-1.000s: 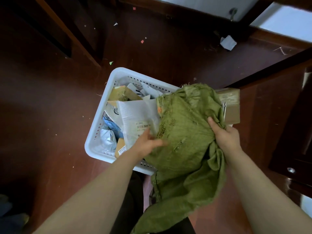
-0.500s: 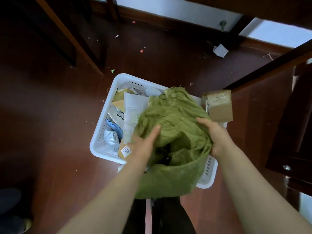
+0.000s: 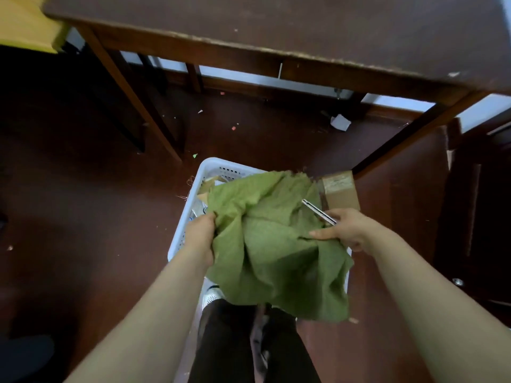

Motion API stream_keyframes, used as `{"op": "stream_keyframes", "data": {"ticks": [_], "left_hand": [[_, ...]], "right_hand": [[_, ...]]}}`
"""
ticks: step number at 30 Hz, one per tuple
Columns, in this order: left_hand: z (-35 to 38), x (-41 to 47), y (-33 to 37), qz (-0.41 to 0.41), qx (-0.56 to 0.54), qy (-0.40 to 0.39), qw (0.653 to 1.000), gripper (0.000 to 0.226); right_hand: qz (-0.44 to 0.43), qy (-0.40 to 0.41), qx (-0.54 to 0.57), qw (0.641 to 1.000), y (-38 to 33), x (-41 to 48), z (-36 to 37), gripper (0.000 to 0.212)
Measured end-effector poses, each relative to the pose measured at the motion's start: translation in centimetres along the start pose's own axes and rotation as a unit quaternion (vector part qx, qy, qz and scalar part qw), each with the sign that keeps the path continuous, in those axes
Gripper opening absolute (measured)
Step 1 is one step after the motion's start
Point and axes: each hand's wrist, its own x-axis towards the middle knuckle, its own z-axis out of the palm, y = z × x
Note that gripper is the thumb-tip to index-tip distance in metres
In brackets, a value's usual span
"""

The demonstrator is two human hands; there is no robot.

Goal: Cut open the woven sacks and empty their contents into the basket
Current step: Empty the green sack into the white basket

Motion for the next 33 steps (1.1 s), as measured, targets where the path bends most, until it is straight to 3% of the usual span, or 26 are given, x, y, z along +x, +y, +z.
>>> {"op": "stream_keyframes", "data": {"ticks": [4, 8, 10, 13, 16, 20, 23, 25, 27, 28, 30, 32, 33], "left_hand": [[-1.6, -1.4, 1.3, 0.036, -0.052, -0.037, 0.997, 0.021], [-1.9, -2.1, 0.8, 0.111, 0.116, -0.054, 0.986, 0.011], [-1.5, -2.8, 1.5, 0.136, 0.086, -0.077, 0.984, 0.007], [-1.1, -3.4, 1.3, 0.171, 0.141, -0.080, 0.972, 0.006], [-0.6, -3.5, 2.1, 0.198, 0.135, -0.101, 0.966, 0.007], [-0.8, -3.4, 1.4, 0.192, 0.147, -0.073, 0.968, 0.012], [-0.1, -4.4, 2.1, 0.188, 0.010, -0.139, 0.972, 0.026], [1.1, -4.1, 1.4, 0.157, -0.009, -0.142, 0.977, 0.036], [2.1, -3.9, -0.9, 0.135, 0.065, -0.115, 0.982, 0.035], [2.9, -4.1, -1.8, 0.133, 0.098, -0.144, 0.976, 0.034], [4.6, -4.8, -3.5, 0.147, 0.154, -0.213, 0.954, 0.035], [5.5, -5.6, -4.9, 0.163, 0.221, -0.290, 0.917, 0.037], [5.6, -5.7, -5.5, 0.165, 0.265, -0.334, 0.889, 0.036]], "right_hand": [[-0.101, 0.056, 0.146, 0.982, 0.2, -1.2, -0.8, 0.041], [-0.122, 0.158, 0.107, 0.974, 2.0, -1.4, -0.3, 0.020], [-0.153, 0.178, 0.173, 0.957, 1.8, -1.4, -0.3, 0.009], [-0.132, 0.197, 0.126, 0.963, 2.4, -1.9, 0.1, 0.015], [-0.187, 0.261, 0.171, 0.931, 2.5, -1.7, -0.7, 0.017], [-0.126, 0.247, 0.161, 0.947, 4.2, -0.7, -1.0, 0.015], [-0.157, 0.281, 0.267, 0.908, 4.0, 0.1, -0.7, 0.017], [-0.099, 0.266, 0.236, 0.929, 4.8, 0.9, 0.1, 0.022], [-0.034, 0.228, 0.231, 0.945, 5.6, 1.4, 1.3, 0.019], [-0.009, 0.193, 0.251, 0.949, 5.2, 1.6, 1.7, 0.021], [0.038, 0.113, 0.282, 0.952, 3.4, 2.5, 2.5, 0.046], [0.030, 0.057, 0.319, 0.945, 2.0, 3.6, 3.4, 0.068], [0.016, 0.056, 0.329, 0.943, 1.6, 4.3, 3.9, 0.068]]}}
